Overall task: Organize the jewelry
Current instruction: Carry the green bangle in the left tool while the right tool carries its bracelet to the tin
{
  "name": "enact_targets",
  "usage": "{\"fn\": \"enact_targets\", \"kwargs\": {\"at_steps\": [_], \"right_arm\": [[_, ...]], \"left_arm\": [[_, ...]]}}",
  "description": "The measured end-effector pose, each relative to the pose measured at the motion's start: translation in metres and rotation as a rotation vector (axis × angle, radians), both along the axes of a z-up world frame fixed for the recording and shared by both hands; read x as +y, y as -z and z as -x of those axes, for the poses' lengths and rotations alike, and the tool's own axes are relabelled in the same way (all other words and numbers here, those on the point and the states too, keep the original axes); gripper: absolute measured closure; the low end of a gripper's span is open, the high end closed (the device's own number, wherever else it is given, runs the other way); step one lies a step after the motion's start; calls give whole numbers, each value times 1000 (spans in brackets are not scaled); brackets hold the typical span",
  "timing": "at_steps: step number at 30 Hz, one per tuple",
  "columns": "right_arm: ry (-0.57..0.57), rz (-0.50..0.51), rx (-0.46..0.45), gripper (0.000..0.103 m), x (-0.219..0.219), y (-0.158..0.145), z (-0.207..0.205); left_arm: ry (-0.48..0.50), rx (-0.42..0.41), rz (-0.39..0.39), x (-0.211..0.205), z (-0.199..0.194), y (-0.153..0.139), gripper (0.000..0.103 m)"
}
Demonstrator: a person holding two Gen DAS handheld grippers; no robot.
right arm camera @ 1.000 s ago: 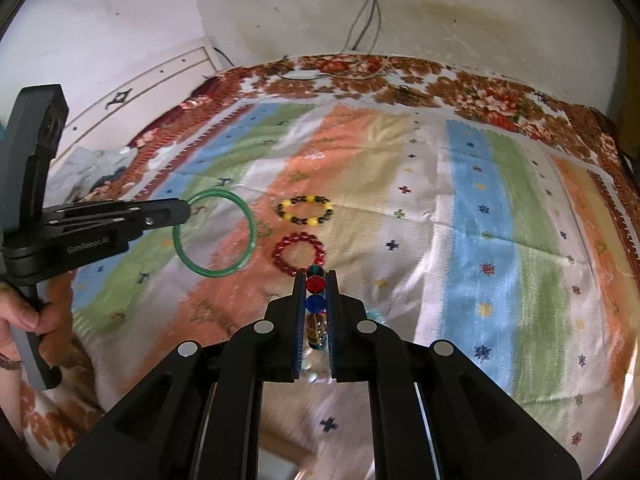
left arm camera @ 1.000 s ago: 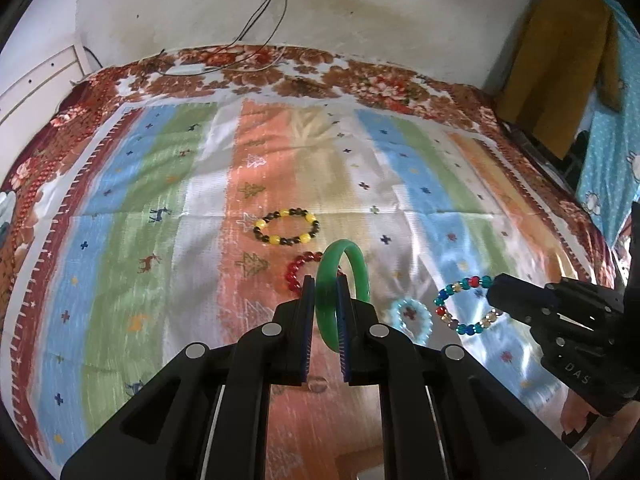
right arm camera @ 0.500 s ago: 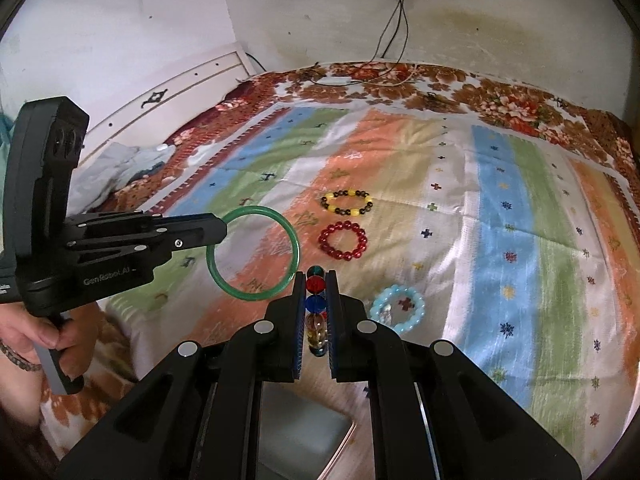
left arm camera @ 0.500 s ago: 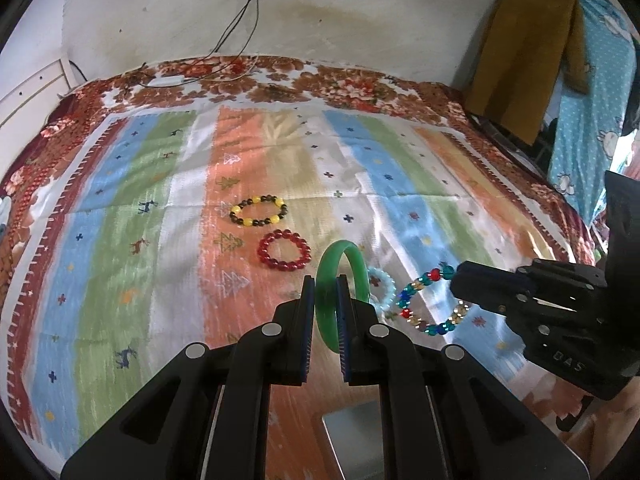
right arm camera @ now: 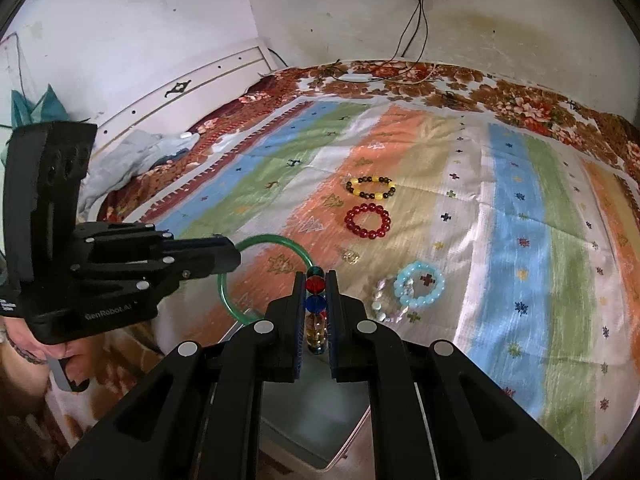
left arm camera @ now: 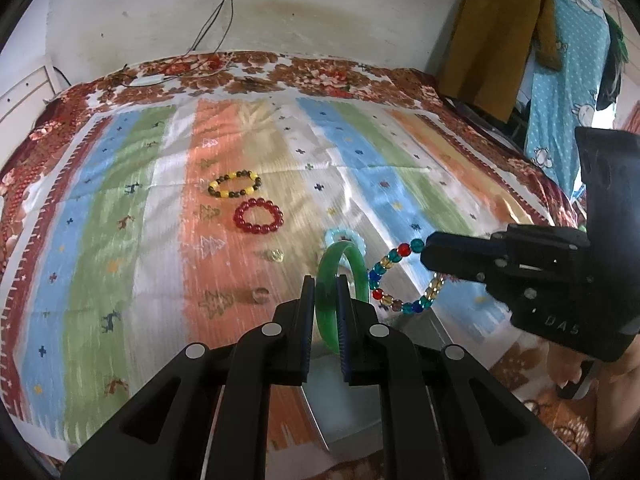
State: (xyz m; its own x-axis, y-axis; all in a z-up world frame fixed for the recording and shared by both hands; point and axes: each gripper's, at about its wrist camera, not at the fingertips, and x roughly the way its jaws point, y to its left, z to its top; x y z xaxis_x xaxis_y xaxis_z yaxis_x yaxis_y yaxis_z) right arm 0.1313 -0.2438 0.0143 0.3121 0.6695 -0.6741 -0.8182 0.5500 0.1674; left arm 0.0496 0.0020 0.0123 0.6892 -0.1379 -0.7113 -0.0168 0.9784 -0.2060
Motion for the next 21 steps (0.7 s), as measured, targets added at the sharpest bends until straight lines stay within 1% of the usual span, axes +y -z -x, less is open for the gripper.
{"fn": "enact_targets", "kwargs": {"at_steps": [8, 15, 19, 21], "right_arm": [[-1, 15, 14, 93, -11, 10, 15], [2, 28, 47, 93, -25, 23, 25], [0, 40, 68, 93, -28, 30, 29], [-11, 46, 72, 93, -27, 31, 29]], "left_arm": [[0, 12, -8, -3, 17, 7, 93], [18, 22, -8, -11, 32, 14, 93], [37, 38, -29, -18, 34, 19, 93], [42, 48, -58, -22, 33, 20, 92]]}}
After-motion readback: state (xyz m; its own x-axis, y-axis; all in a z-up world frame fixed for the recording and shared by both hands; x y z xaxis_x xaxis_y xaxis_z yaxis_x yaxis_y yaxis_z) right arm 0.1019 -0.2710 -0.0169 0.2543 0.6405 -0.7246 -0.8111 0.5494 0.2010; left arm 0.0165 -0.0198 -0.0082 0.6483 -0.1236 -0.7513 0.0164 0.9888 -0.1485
